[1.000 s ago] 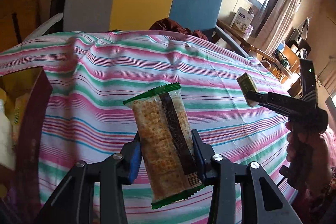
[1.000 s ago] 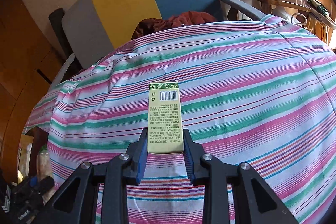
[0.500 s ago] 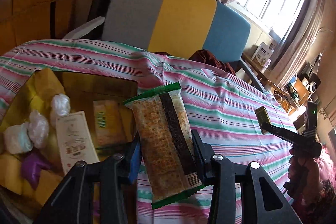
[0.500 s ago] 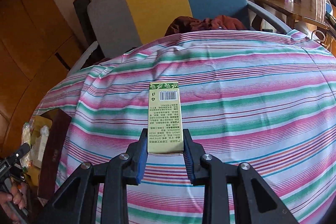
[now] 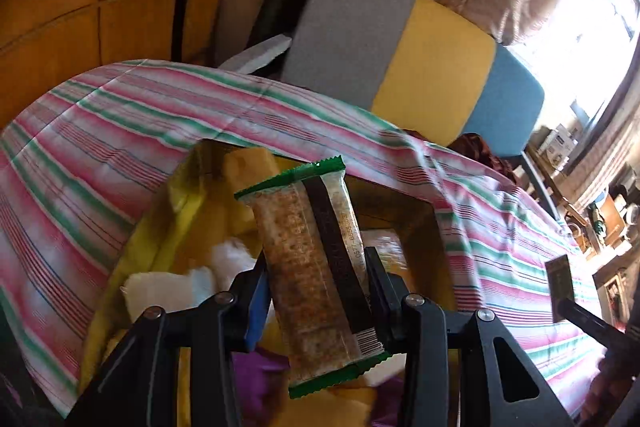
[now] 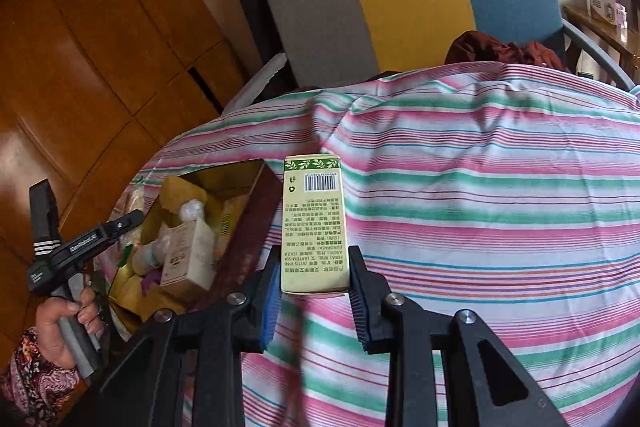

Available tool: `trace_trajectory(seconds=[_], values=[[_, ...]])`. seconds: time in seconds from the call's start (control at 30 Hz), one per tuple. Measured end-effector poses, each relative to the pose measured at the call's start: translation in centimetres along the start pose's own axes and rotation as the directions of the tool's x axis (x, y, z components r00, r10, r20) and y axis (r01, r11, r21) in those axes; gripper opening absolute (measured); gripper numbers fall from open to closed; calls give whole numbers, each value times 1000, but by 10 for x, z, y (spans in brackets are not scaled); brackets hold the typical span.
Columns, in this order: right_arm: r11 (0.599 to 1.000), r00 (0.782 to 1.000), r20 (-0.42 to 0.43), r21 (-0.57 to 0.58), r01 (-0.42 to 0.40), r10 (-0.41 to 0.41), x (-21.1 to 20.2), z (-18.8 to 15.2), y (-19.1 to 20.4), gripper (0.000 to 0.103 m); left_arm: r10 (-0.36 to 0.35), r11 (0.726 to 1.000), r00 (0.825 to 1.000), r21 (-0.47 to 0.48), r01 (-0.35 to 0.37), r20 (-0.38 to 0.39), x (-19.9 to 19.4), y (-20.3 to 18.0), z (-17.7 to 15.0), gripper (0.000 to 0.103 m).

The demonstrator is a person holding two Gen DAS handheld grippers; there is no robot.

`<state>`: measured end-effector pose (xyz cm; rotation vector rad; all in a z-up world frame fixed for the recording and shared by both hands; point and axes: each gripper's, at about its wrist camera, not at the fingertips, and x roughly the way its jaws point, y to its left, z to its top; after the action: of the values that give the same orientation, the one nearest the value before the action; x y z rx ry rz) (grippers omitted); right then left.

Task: Organize objects
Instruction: 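Carry the cracker bar and green box over the gold tray with both grippers, then release the cracker bar and green box into the tray with both grippers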

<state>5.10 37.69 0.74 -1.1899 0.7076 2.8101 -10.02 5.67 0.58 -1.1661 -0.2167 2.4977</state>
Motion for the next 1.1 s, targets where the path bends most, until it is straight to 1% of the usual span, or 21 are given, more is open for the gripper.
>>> trace_trajectory(seconds=[0.17, 0.33, 0.43, 0.53, 0.63, 0.7, 0.73, 0.77, 0.83, 0.93, 1.03, 1.07, 1.1], values=[[999, 999, -25, -11, -38, 38, 18, -9, 36, 30, 54, 999, 998, -2, -54, -21, 11, 33, 9, 43], [998, 998, -50, -51, -43, 40, 30, -14, 65, 30, 91, 996, 994, -16, -92, -62, 28, 59, 15, 43], [997, 997, -66, -60, -48, 44, 37, -15, 77, 30, 98, 995, 991, -5, -99, -86, 37, 64, 20, 43], [996, 997, -70, -72, -48, 43, 40, -15, 87, 30, 91, 996, 991, 12, -90, -102, 47, 65, 24, 43], [995, 996, -71, -85, -49, 43, 44, -13, 98, 30, 118, 993, 987, 32, -115, -107, 53, 65, 27, 45], [994, 996, -75, -97, -48, 41, 48, -13, 104, 30, 101, 995, 990, 5, -101, -102, 53, 68, 28, 53], [993, 996, -79, -103, -49, 41, 49, -12, 107, 30, 94, 996, 991, -3, -94, -98, 51, 69, 28, 64], [993, 996, -82, -110, -48, 39, 51, -12, 109, 30, 96, 995, 992, -7, -97, -86, 49, 69, 28, 69], [992, 996, -88, -121, -41, 31, 56, -11, 110, 30, 89, 996, 995, -5, -89, -46, 36, 69, 23, 72], [992, 995, -102, -121, -36, 24, 65, -8, 110, 30, 97, 995, 995, -4, -97, 0, 18, 67, 12, 83], [991, 992, -123, -128, -38, 22, 76, -2, 110, 30, 80, 996, 996, -42, -78, 38, -2, 68, -4, 91], [990, 991, -130, -137, -36, 18, 81, 1, 111, 30, 81, 995, 996, -60, -78, 45, -8, 68, -10, 96], [988, 990, -139, -151, -34, 13, 87, 5, 113, 30, 78, 994, 996, -75, -74, 43, -13, 68, -16, 97]])
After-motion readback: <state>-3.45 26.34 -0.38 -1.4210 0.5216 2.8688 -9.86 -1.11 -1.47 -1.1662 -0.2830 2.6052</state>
